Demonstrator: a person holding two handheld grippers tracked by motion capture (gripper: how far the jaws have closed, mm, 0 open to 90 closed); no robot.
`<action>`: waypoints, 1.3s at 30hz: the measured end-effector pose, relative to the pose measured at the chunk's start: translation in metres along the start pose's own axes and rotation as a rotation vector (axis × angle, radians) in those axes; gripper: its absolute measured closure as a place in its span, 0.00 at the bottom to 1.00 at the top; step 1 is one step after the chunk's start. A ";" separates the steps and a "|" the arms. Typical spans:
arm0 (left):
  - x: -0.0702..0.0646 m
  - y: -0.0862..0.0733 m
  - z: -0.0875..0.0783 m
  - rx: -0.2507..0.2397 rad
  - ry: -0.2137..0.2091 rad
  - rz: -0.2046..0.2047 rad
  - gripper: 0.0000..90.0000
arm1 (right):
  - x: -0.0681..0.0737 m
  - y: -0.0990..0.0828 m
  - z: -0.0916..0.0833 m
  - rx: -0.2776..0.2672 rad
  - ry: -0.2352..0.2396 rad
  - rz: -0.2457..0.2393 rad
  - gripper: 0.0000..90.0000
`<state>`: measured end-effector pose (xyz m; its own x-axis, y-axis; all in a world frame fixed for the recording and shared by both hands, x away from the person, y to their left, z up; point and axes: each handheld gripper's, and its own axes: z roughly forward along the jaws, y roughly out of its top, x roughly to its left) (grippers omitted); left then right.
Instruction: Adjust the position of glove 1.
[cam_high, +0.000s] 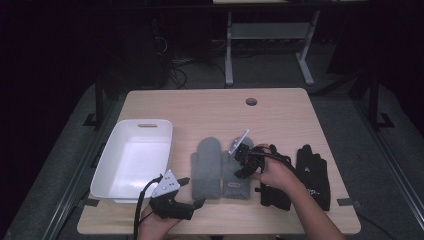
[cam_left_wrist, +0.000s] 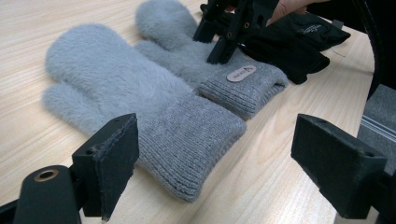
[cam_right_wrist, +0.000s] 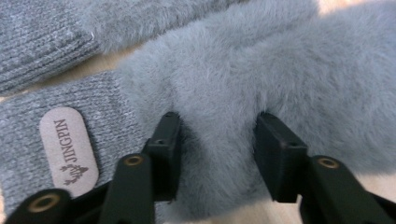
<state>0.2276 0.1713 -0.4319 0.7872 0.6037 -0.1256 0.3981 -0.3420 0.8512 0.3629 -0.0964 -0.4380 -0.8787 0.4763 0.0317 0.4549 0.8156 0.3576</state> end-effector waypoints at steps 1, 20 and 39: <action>0.000 -0.001 0.000 0.003 0.001 -0.001 0.17 | 0.001 -0.002 0.000 -0.004 -0.003 0.006 0.64; 0.001 -0.001 0.000 -0.004 -0.002 -0.010 0.17 | 0.004 -0.006 -0.012 -0.006 0.030 0.080 0.92; -0.002 0.000 -0.003 -0.020 0.011 -0.004 0.17 | 0.017 -0.003 -0.061 -0.090 0.013 0.087 0.92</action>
<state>0.2244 0.1724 -0.4295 0.7801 0.6132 -0.1238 0.3921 -0.3250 0.8606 0.3374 -0.1110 -0.3820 -0.8386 0.5390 0.0785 0.5153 0.7383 0.4352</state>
